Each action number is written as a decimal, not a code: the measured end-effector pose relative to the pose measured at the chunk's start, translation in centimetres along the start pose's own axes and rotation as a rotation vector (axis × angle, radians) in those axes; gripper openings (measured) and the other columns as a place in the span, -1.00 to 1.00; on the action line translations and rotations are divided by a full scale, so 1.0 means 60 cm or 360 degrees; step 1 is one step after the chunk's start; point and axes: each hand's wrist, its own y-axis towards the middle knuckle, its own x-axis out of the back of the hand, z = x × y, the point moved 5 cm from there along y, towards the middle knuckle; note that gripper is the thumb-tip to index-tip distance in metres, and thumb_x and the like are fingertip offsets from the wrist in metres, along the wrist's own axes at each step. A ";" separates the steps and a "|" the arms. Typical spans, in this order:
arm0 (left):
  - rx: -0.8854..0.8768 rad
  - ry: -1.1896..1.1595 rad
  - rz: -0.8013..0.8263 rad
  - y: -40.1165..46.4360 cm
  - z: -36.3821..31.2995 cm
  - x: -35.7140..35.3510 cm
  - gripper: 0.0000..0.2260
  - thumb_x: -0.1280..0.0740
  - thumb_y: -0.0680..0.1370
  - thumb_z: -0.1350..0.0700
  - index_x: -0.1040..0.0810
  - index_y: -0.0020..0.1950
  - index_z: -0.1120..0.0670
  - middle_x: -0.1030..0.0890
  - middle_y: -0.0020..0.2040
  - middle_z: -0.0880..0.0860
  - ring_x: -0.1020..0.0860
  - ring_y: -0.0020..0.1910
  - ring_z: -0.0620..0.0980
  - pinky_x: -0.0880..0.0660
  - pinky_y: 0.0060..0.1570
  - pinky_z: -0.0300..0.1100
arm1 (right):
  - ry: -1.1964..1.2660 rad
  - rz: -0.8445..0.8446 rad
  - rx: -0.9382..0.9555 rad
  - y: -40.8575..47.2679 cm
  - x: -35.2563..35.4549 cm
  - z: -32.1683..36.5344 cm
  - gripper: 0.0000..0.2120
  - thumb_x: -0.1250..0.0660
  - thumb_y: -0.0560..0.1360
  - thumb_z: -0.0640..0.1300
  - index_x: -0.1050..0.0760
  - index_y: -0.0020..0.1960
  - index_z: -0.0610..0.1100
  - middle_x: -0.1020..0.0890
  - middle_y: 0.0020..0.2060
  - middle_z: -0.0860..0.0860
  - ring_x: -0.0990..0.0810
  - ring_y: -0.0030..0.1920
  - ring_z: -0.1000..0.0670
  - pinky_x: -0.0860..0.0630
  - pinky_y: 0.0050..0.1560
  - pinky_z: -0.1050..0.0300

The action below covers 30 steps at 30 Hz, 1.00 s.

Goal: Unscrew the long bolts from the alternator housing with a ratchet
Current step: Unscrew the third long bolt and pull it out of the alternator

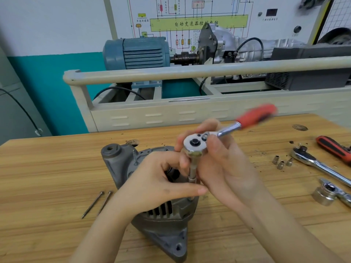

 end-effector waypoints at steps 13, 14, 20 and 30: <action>0.0012 -0.0025 0.0026 0.001 0.001 0.004 -0.65 -0.46 0.30 0.02 -0.55 -0.27 0.32 -0.62 -0.29 0.17 -0.59 -0.24 0.11 -0.54 -0.16 -0.04 | -0.0068 -0.0037 -0.0106 0.000 0.004 -0.007 -0.77 -0.43 0.31 0.05 -0.61 -0.11 -0.05 -0.67 -0.23 -0.04 -0.62 -0.33 0.06 -0.52 -0.21 0.19; 0.0015 0.0002 -0.0024 0.000 0.001 0.003 -0.63 -0.48 0.27 0.00 -0.54 -0.29 0.32 -0.61 -0.30 0.19 -0.58 -0.26 0.12 -0.53 -0.17 0.00 | -0.0006 -0.0013 -0.0082 0.000 0.000 -0.006 -0.80 -0.47 0.30 -0.01 -0.60 -0.13 -0.06 -0.66 -0.22 -0.06 -0.62 -0.33 0.04 -0.55 -0.24 0.21; 0.0081 -0.0005 0.0086 0.003 0.003 0.001 -0.78 -0.45 0.31 0.00 -0.64 -0.22 0.14 -0.65 -0.20 0.10 -0.61 -0.15 -0.02 -0.53 -0.04 -0.14 | -0.0126 -0.0110 -0.0019 -0.001 0.013 0.002 -0.68 -0.49 0.26 0.05 -0.59 -0.03 -0.02 -0.67 -0.18 0.00 -0.63 -0.28 0.06 -0.55 -0.08 0.13; 0.0041 0.0026 -0.0027 0.002 0.002 0.001 -0.61 -0.48 0.24 -0.05 -0.56 -0.27 0.29 -0.61 -0.26 0.22 -0.59 -0.22 0.15 -0.51 -0.11 0.12 | -0.0013 -0.0051 0.0042 -0.002 -0.002 0.004 -0.79 -0.52 0.24 -0.09 -0.57 -0.19 -0.10 -0.65 -0.19 -0.08 -0.61 -0.29 0.01 -0.56 -0.19 0.18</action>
